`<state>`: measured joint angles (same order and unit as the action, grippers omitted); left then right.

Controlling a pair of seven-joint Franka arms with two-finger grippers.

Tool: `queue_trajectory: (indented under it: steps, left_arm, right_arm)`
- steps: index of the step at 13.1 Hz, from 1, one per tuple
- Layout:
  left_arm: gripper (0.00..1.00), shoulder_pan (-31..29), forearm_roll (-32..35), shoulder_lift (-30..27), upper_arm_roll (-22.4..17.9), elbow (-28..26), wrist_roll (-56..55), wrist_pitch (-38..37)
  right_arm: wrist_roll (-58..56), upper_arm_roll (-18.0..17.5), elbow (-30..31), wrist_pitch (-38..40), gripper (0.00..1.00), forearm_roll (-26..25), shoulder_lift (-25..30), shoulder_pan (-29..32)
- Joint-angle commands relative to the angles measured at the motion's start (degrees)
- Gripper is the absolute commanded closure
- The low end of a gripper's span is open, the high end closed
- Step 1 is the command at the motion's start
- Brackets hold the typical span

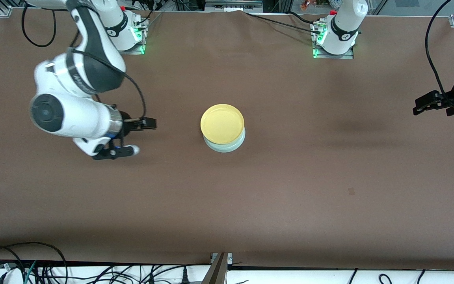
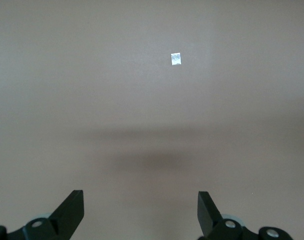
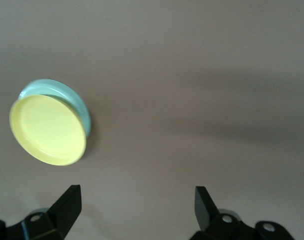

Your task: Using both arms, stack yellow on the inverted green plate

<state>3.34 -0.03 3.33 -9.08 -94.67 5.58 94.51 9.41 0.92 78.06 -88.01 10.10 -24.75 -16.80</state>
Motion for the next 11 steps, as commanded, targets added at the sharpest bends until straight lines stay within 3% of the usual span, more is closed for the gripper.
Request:
queue_trajectory:
  steps: [1,5,9,11]
  left_arm:
    - [0.00,-0.5,-1.2,0.5,0.2,1.1,1.3,0.0]
    - [0.00,-0.5,-1.2,0.5,0.2,1.2,1.3,0.0]
    - [0.00,-0.5,-1.2,0.5,0.2,1.2,1.4,0.0]
    - [0.00,-0.5,-1.2,0.6,0.2,1.2,1.3,0.0]
  right_arm:
    - [-8.1,4.7,-2.6,5.3,0.00,-2.3,1.5,-0.3]
    - [-10.6,12.5,-3.6,11.9,0.00,-3.1,4.4,-0.6]
    - [-10.6,11.8,-6.0,14.1,0.00,-4.3,8.4,0.4]
    - [-10.5,11.7,-5.9,16.2,0.00,-4.2,11.0,4.3]
